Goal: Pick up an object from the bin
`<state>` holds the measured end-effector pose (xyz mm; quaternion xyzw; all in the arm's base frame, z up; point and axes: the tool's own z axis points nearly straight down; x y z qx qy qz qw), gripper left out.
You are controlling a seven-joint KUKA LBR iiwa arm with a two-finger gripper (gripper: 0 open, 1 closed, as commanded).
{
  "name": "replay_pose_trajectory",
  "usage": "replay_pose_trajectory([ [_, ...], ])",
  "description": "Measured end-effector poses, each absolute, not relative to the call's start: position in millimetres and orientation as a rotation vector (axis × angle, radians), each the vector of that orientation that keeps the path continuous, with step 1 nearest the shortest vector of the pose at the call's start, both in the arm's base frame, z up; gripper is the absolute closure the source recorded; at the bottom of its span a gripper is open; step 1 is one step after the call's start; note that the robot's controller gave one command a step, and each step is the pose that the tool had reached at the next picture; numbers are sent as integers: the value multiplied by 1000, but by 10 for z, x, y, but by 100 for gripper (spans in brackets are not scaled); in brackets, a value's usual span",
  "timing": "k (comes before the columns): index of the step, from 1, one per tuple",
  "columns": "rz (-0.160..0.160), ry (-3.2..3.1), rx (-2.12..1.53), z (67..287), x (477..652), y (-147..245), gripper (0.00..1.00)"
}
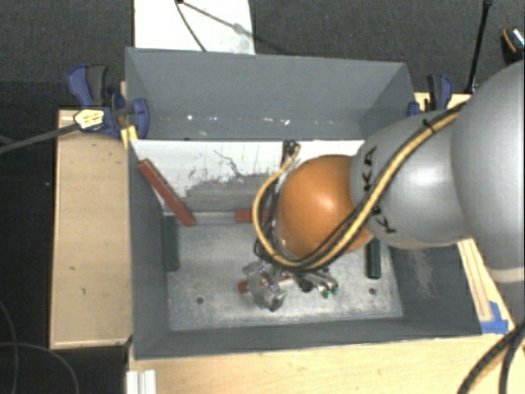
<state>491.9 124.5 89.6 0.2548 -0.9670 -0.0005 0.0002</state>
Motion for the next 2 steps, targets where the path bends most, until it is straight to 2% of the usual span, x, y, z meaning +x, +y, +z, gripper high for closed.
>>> replay_pose_trajectory([
  [1, 6, -2819, 1403, 1619, 5448, 848, 100],
  [2, -2, -2815, 1398, 1594, 5422, 873, 0],
])
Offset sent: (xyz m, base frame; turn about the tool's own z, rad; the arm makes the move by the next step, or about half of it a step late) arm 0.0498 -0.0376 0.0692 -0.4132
